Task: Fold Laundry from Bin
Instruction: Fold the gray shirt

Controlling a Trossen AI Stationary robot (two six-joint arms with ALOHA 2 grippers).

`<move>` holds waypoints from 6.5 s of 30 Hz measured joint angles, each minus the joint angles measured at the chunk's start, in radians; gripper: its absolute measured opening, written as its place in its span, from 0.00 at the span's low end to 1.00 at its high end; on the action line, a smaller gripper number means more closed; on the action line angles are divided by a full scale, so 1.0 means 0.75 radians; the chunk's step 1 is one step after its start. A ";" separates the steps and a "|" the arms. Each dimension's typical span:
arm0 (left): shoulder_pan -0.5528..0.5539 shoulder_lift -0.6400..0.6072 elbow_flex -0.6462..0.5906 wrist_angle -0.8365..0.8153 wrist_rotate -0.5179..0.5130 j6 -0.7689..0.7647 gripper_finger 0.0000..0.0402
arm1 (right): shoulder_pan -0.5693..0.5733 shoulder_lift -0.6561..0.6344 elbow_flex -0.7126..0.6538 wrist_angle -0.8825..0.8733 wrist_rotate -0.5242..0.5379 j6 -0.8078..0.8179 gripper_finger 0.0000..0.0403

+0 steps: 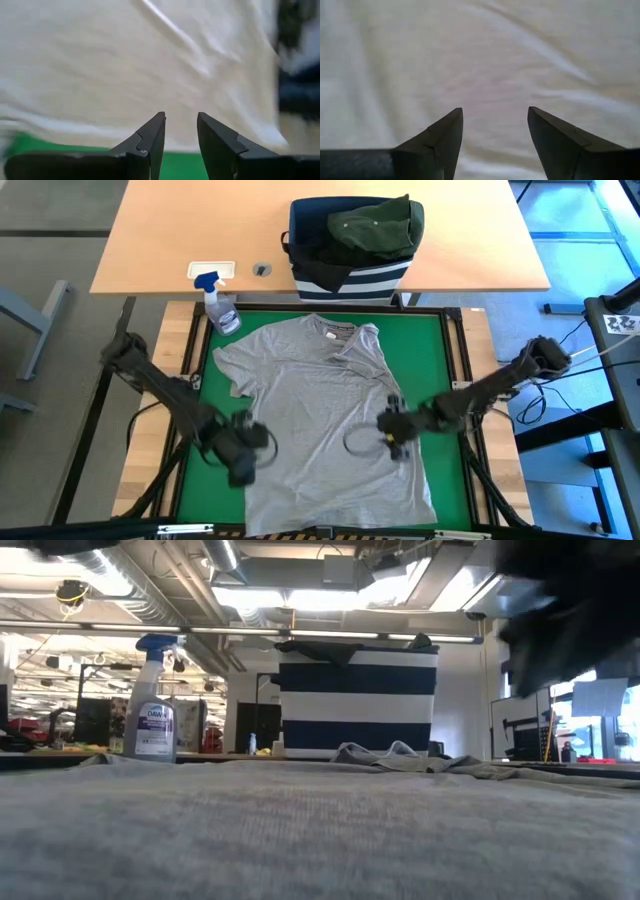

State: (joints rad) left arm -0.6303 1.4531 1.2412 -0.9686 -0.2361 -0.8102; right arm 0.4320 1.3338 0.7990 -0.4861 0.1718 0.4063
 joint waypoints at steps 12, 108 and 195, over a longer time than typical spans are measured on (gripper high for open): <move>0.454 -0.656 -0.528 0.048 -0.340 0.082 0.19 | -0.670 -0.001 0.000 -0.023 -0.010 -0.308 0.56; 1.520 0.123 -0.372 0.640 0.489 0.460 0.27 | -1.239 0.002 0.001 0.116 -0.116 -0.757 0.56; 1.830 0.092 -0.325 0.538 0.492 0.917 0.44 | -1.239 0.293 0.000 0.247 -0.278 -0.732 0.56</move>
State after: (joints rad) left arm 0.7419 1.5222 0.9974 -0.5653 0.1325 -0.1225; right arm -0.4976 1.5536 0.7990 -0.3011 -0.0368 -0.1425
